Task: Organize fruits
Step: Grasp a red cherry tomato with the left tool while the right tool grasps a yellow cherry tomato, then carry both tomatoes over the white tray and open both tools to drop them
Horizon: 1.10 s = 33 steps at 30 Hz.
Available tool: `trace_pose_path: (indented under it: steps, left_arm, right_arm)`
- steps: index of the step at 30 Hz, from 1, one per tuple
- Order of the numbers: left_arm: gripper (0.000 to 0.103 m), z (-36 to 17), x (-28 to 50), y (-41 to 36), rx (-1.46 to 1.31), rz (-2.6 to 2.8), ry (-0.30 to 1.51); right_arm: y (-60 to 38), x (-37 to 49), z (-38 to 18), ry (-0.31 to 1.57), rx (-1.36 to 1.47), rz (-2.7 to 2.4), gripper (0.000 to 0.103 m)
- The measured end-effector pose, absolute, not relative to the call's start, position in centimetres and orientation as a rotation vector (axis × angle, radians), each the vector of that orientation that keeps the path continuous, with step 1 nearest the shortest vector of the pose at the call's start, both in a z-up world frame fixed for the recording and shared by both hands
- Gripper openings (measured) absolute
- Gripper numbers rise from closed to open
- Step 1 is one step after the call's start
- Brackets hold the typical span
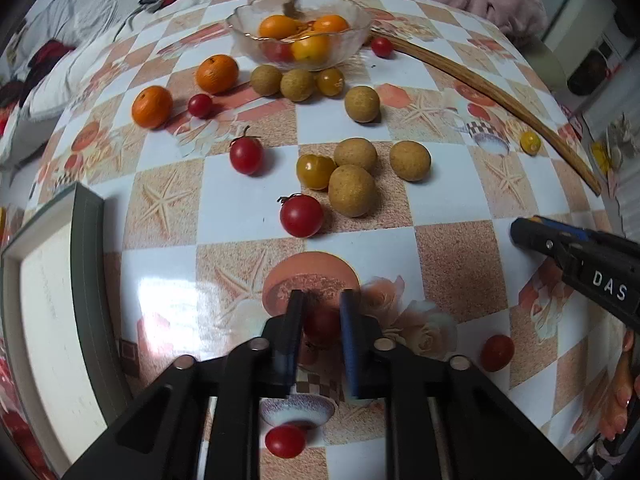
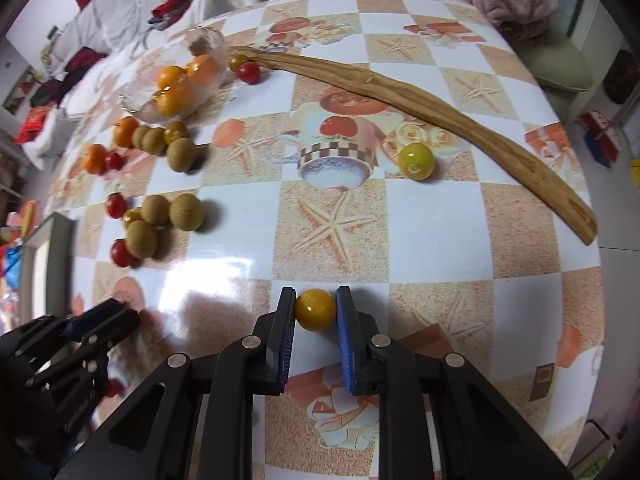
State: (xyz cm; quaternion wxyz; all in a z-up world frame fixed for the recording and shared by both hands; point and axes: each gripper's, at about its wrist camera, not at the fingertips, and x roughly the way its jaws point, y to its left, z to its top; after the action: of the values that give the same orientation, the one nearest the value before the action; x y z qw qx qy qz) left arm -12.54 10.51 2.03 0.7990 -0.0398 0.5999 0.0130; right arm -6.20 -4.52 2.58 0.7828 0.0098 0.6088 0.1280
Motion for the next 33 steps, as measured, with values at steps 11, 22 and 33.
trace_pose_path:
  steps: [11,22,33]
  left_arm:
    - [0.019,2.8,-13.4,12.3,-0.169,0.046,1.237]
    - [0.019,5.8,-16.7,17.8,-0.252,0.048,1.174]
    - [0.019,6.9,-22.5,29.0,-0.273,0.230,1.136]
  right_arm:
    - [-4.1,-7.7,4.2,1.302,0.012,0.382,0.022]
    - [1.9,-10.1,6.2,1.286,-0.013,0.419,0.022]
    - [15.0,-13.2,8.2,1.264,-0.064,0.615,0.022]
